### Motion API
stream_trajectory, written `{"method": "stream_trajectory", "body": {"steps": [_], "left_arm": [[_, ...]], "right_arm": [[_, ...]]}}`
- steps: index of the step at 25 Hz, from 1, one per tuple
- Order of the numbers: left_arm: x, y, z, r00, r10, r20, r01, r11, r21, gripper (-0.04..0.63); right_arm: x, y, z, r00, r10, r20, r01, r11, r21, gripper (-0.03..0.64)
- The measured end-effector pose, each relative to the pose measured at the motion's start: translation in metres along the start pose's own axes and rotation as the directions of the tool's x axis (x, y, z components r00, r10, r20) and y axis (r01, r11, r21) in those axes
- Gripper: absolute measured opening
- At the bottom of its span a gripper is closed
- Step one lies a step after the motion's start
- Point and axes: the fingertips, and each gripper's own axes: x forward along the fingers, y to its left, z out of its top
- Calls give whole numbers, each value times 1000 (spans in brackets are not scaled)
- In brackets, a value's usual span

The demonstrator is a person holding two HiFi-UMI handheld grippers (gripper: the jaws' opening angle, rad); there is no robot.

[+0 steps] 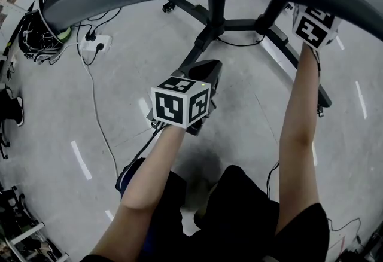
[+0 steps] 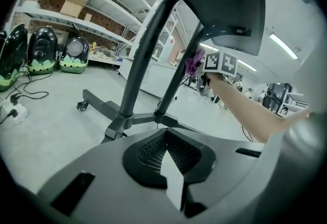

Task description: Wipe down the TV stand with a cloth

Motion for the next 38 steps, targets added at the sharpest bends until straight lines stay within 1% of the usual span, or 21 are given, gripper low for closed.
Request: {"method": "stream_trajectory", "body": {"steps": [4, 8, 14, 18, 20, 22, 25, 27, 31, 35, 38], "left_arm": [[1, -4, -3, 1000, -12, -8, 12, 1000, -2, 8], [5, -8, -4, 1000, -18, -13, 18, 1000, 5, 8], [9, -11, -7, 1000, -17, -23, 17, 1000, 5, 8], [11, -12, -10, 999, -18, -33, 19, 1000, 11, 8], [11, -11, -11, 999, -14, -37, 14, 1000, 15, 8], [12, -10, -12, 999, -8, -41, 9, 1000, 16, 8], [13, -9, -13, 999, -9, -48, 9, 1000, -3, 8], [13, -10, -11, 999, -13, -49, 13, 1000, -6, 8], [12, -11, -6, 999, -4, -48, 5, 1000, 8, 8], [12, -11, -4, 999, 2, -51, -1, 1000, 7, 8], [11, -13, -1, 999, -4, -47, 4, 1000, 10, 8]], "right_arm": [[0, 12, -15, 998, 44, -40, -44, 999, -9, 77], [0, 20, -40, 992, 87, -97, -89, 996, -20, 77], [-2, 34, -88, 970, 141, -197, -149, 989, -24, 77], [-3, 46, -122, 945, 183, -273, -194, 981, -17, 77], [-4, 51, -141, 929, 201, -309, -220, 975, -28, 77], [-5, 56, -160, 912, 218, -348, -245, 969, -34, 77], [-7, 67, -186, 884, 244, -400, -274, 962, -18, 77], [-10, 72, -200, 870, 248, -426, -282, 959, -17, 77], [-10, 78, -224, 848, 253, -465, -282, 959, 6, 77], [-12, 88, -248, 810, 266, -523, -302, 953, 16, 77], [-14, 93, -261, 798, 253, -547, -291, 956, 16, 77]]}}
